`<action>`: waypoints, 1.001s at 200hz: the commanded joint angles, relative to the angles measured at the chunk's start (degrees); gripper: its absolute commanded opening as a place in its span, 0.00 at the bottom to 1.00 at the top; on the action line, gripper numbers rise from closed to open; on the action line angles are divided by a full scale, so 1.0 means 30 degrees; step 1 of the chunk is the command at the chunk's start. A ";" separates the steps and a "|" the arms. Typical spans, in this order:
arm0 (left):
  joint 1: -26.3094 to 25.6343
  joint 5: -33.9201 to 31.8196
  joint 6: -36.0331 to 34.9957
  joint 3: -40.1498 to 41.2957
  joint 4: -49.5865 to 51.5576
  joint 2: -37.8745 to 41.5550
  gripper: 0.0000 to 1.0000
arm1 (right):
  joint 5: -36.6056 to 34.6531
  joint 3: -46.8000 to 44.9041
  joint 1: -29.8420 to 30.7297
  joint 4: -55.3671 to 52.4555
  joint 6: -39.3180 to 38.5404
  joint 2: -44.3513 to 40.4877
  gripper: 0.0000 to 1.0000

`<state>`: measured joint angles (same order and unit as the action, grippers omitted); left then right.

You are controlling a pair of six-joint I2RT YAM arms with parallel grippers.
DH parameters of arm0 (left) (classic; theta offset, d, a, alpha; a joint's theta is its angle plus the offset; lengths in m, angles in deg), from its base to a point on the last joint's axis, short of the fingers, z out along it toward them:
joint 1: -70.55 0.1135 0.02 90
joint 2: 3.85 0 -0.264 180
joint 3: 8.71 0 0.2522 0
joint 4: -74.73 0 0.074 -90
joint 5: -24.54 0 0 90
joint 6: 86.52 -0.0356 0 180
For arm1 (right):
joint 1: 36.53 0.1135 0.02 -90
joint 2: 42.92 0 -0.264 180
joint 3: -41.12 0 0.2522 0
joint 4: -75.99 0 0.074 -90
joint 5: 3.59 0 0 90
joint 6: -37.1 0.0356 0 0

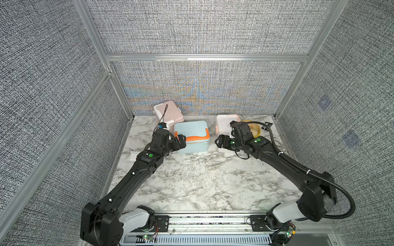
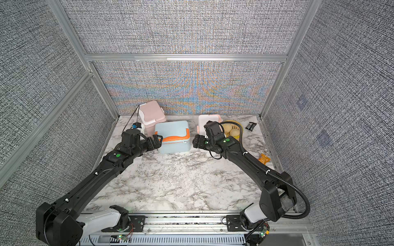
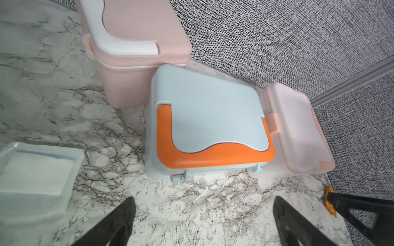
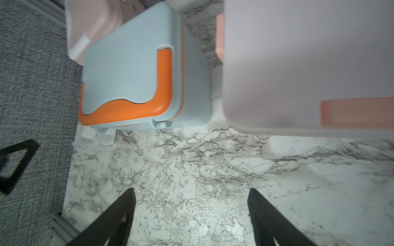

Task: Open first aid kits and take out gauze
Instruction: Move the first aid kit to the center of the board.

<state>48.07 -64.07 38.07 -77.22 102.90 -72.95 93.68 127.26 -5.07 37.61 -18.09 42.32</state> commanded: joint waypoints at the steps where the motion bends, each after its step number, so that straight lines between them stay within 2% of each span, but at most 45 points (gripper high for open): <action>1: 0.0899 0.1288 -0.0146 -0.0378 -0.0784 -0.0771 0.99 | 0.2366 0.1069 0.0140 0.1735 -0.0912 0.0868 0.82; 34: 0.1652 0.2801 -0.0345 -0.1817 -0.1152 -0.3249 1.00 | 0.2780 0.4945 0.0352 0.1251 -0.1346 0.4531 0.79; 102: 0.2743 0.4293 -0.0697 -0.4253 -0.1282 -0.7063 1.00 | -0.0051 1.2890 0.0294 -0.3365 -0.2682 1.1085 0.79; 123: 0.2756 0.5205 -0.0880 -0.4753 -0.1461 -0.8027 0.99 | -0.0828 1.3749 0.0309 -0.3583 -0.2947 1.2024 0.79; 156: 0.2775 0.7404 -0.0690 -0.5257 -0.1393 -0.9524 1.00 | 0.0282 1.5010 0.0341 -0.4362 -0.3181 1.3439 0.79; 200: 0.2430 0.9393 0.0647 -0.3106 -0.3490 -0.8171 0.99 | 0.2096 1.3435 0.1018 -0.3918 -0.3429 1.2320 0.79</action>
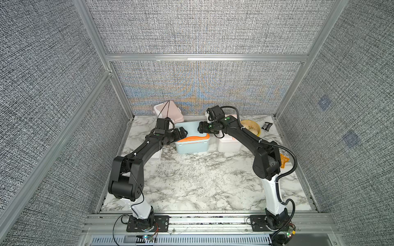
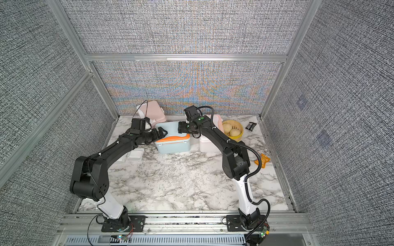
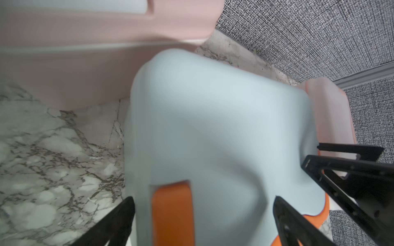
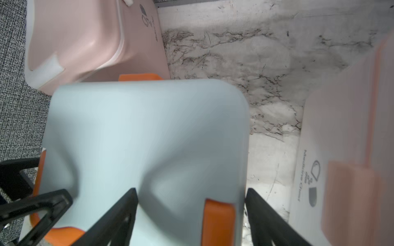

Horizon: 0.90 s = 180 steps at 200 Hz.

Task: Open first aid kits and take out gauze
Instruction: Move the first aid kit to the center of the board.

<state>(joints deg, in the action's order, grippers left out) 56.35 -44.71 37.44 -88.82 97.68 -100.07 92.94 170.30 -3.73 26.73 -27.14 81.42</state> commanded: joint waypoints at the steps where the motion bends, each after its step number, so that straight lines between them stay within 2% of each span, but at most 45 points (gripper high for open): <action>1: -0.0334 0.2976 0.0864 0.0804 -0.1776 0.0931 1.00 | 0.2355 -0.1000 0.0622 -0.0248 -0.0427 -0.0791 0.79; 34: -0.0789 0.3621 0.1521 0.2434 -0.2347 0.2796 1.00 | 0.2947 -0.3893 0.1479 0.1239 -0.0025 -0.3173 0.78; 82: -0.2011 0.3358 0.2466 0.5773 -0.2503 0.6205 0.99 | 0.3843 -0.8879 0.2366 0.2516 0.0957 -0.6394 0.78; 115: -0.4166 0.2630 0.3252 0.8052 -0.2330 0.8918 1.00 | 0.3854 -1.2245 0.2558 0.2504 0.1144 -0.8760 0.78; 139: -0.5962 0.1732 0.4223 0.9605 -0.2342 1.0878 0.99 | 0.3010 -1.4033 0.2498 0.1695 0.0878 -1.0411 0.79; 164: -0.7674 0.1112 0.5729 1.0805 -0.3519 1.2014 0.99 | 0.0963 -1.4760 0.2017 0.0185 0.0485 -1.1661 0.85; 180: -0.8861 0.0764 0.6238 1.0940 -0.4110 1.2104 0.99 | 0.0527 -1.5108 0.1304 -0.0176 0.0348 -1.2384 0.89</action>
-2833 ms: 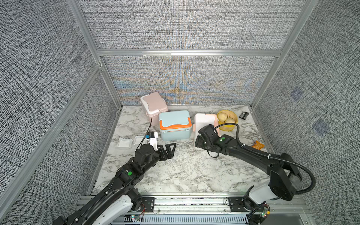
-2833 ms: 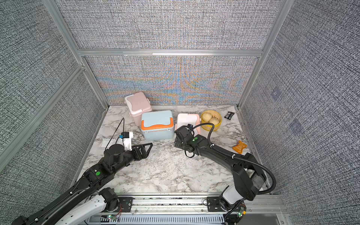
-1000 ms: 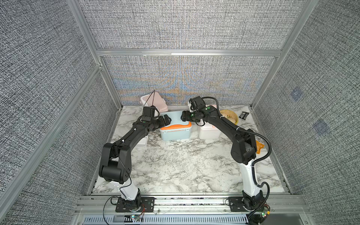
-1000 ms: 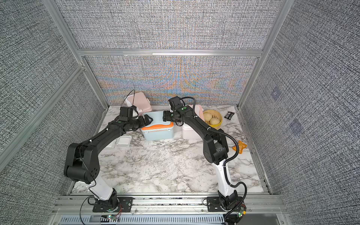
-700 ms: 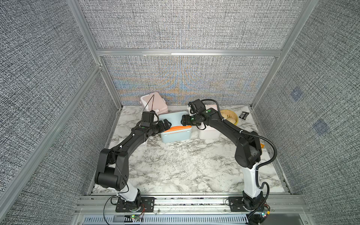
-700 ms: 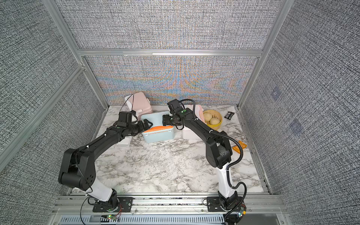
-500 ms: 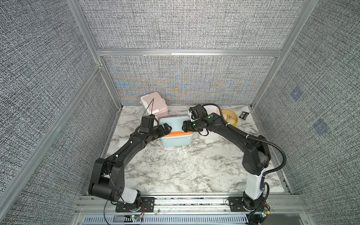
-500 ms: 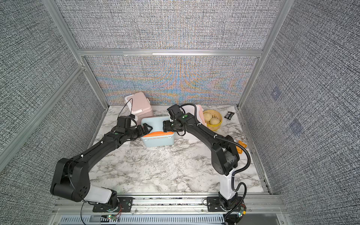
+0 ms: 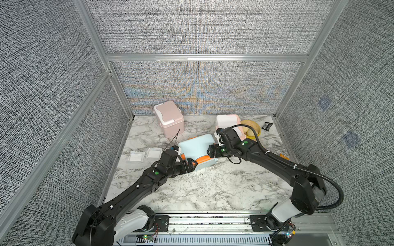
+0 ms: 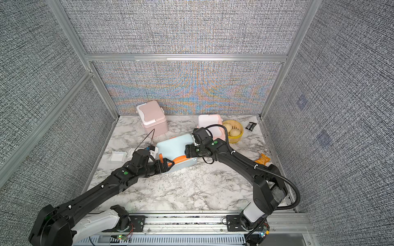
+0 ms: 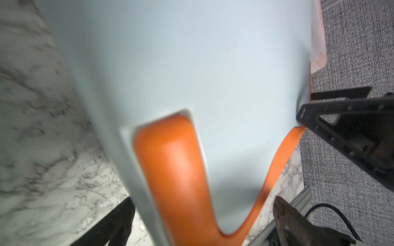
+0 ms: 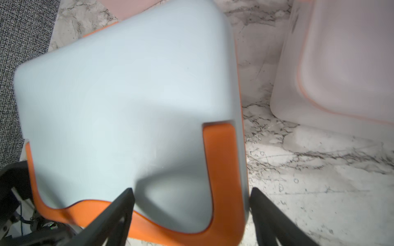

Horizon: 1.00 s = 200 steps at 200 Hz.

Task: Open first aid kits and take out gauze
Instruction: Move the first aid kit to the center of the board.

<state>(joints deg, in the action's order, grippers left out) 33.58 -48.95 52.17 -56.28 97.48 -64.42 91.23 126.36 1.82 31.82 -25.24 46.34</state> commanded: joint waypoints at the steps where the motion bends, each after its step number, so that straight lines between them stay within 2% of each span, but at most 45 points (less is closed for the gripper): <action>1: -0.1343 0.2189 0.1338 0.0084 -0.4048 0.0231 0.99 | 0.1107 -0.0500 -0.0600 -0.1874 -0.0285 -0.0719 0.90; 19: -0.1672 0.1812 0.1423 0.0231 -0.3952 0.0661 0.99 | 0.1229 -0.0828 -0.1287 -0.1855 -0.0452 -0.1462 0.92; 50: -0.1627 -0.0847 -0.0052 -0.0058 -0.2029 0.2296 0.99 | 0.1585 -0.0654 -0.1919 -0.2266 -0.0749 -0.2046 0.95; 69: -0.1550 -0.2362 -0.1471 -0.1381 0.0813 0.3126 0.99 | 0.1502 -0.1034 -0.2001 -0.2283 -0.0702 -0.2825 0.99; 96: -0.0765 -0.4301 -0.3378 -0.3415 0.3797 0.3249 1.00 | 0.1740 -0.2481 -0.2001 -0.1621 -0.0297 -0.4420 0.99; 117: 0.0783 -0.4095 -0.4570 -0.5048 0.4207 0.1985 0.99 | 0.2349 -0.4136 -0.1947 -0.0402 0.0341 -0.5810 0.99; 150: 0.2956 -0.2050 -0.5890 -0.7536 0.3462 -0.1929 0.99 | 0.2788 -0.6789 -0.1796 0.0973 0.1508 -0.7501 0.99; 183: 0.3347 -0.0963 -0.6246 -0.9214 0.2754 -0.5114 1.00 | 0.2554 -0.8465 -0.1796 0.1612 0.1980 -0.8811 0.99; 200: 0.3341 0.0524 -0.5903 -0.9485 0.2265 -0.6375 0.99 | 0.2561 -0.8794 -0.1794 0.1663 0.2063 -0.9081 0.99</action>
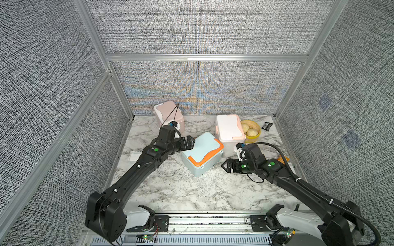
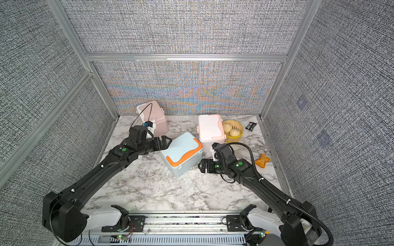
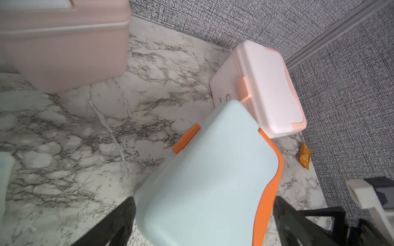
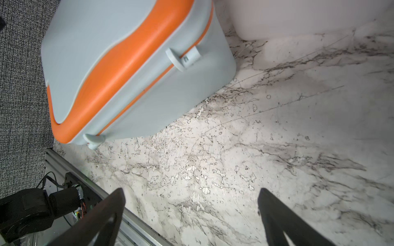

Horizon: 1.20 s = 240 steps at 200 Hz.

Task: Open first aid kits and take out gauze
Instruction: Move the first aid kit to the center of the board.

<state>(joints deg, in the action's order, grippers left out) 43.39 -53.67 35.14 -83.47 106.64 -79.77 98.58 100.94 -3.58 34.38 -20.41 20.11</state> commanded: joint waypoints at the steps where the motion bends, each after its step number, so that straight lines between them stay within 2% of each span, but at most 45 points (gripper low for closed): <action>1: 0.0064 0.2189 -0.0205 -0.0446 -0.0797 -0.1292 1.00 | 0.0109 -0.0352 0.0019 0.0800 0.0451 -0.0360 0.99; 19: -0.0036 0.4260 0.0316 -0.0303 -0.1549 -0.2230 1.00 | -0.0133 -0.0658 0.0004 0.1023 0.0567 -0.0442 0.99; 61: -0.1368 0.5463 0.1562 0.1928 -0.3502 -0.1405 0.99 | -0.0499 -0.0520 0.0005 0.1214 0.0582 -0.0200 0.99; 92: -0.3241 0.5006 0.3027 0.3678 -0.4918 -0.0223 0.99 | -0.1298 -0.0355 0.0003 0.0960 0.0462 -0.0601 0.99; 133: -0.5780 0.4237 0.4606 0.5143 -0.6950 0.0427 0.99 | -0.3467 0.0156 -0.0119 -0.0045 0.0025 -0.0910 0.99; 149: -0.6006 0.4053 0.4524 0.5263 -0.7054 0.0652 0.99 | -0.3723 0.0468 -0.0278 -0.0334 -0.0337 -0.0754 0.99; 168: -0.5955 0.2211 0.3701 0.5159 -0.6046 0.1249 1.00 | -0.3976 0.0914 -0.0461 -0.0391 -0.0748 -0.0320 0.99; 191: -0.5921 0.1855 0.3249 0.4955 -0.6685 0.1015 0.99 | -0.3339 0.1524 -0.0549 0.0172 -0.1670 0.0526 0.99; 217: -0.6004 0.4477 0.3891 0.3871 -0.7218 -0.0622 0.99 | -0.0992 0.2368 -0.0608 -0.0138 -0.2774 0.1605 0.98; 240: -0.6689 0.5352 0.5072 0.4424 -0.9289 -0.1400 1.00 | 0.0704 0.2192 -0.0584 -0.0181 -0.2814 0.1786 0.92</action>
<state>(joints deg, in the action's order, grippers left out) 24.99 -42.98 46.99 -71.18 84.80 -82.32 93.81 107.70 -5.42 34.35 -26.72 25.18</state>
